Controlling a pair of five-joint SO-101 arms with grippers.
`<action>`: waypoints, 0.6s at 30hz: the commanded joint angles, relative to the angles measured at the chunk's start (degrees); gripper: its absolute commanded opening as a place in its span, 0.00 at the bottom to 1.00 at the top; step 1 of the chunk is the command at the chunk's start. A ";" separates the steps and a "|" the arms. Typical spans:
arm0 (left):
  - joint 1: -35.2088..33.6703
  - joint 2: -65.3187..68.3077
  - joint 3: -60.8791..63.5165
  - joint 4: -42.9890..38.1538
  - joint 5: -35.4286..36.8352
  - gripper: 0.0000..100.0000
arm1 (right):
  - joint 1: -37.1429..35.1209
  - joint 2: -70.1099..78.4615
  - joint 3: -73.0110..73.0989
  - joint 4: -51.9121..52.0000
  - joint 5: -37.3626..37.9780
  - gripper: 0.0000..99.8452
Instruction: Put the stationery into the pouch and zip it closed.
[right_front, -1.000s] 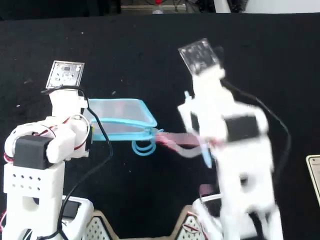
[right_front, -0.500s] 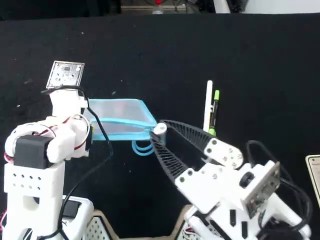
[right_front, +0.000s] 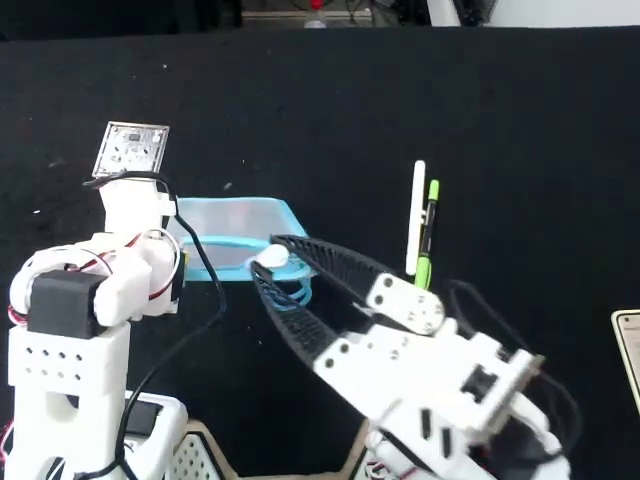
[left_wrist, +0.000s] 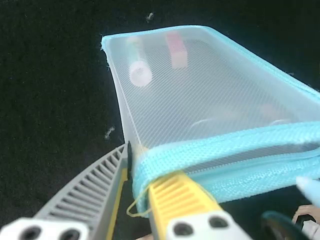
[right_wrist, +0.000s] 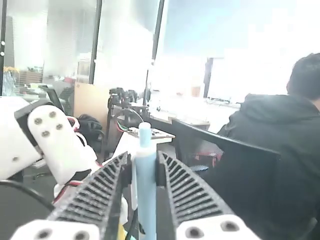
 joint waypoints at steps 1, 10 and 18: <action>0.75 -0.97 -0.84 0.18 -0.62 0.03 | -0.44 -0.13 7.60 -10.55 3.96 0.01; 0.75 -0.97 -0.84 0.18 -0.62 0.03 | -0.44 -0.57 23.16 -21.80 16.53 0.01; 0.75 -0.97 -0.84 0.18 -0.62 0.03 | -0.44 -0.57 24.22 -14.15 16.18 0.01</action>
